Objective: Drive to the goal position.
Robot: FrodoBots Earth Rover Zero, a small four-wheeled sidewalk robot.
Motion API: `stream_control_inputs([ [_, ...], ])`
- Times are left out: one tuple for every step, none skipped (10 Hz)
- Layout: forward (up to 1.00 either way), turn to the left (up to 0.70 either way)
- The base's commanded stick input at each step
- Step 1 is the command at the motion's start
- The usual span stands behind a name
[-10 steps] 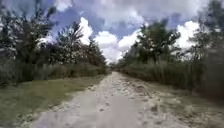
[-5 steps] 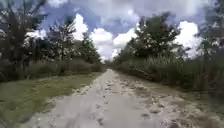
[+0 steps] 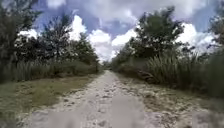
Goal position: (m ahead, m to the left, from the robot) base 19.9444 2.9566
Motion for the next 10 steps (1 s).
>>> stream_control_inputs([
  [1.00, 0.00],
  [1.00, 0.00],
  [1.00, 0.00],
  [1.00, 0.00],
  [1.00, 0.00],
  [1.00, 0.00],
  [1.00, 0.00],
  [1.00, 0.00],
  [1.00, 0.00],
  [1.00, 0.00],
])
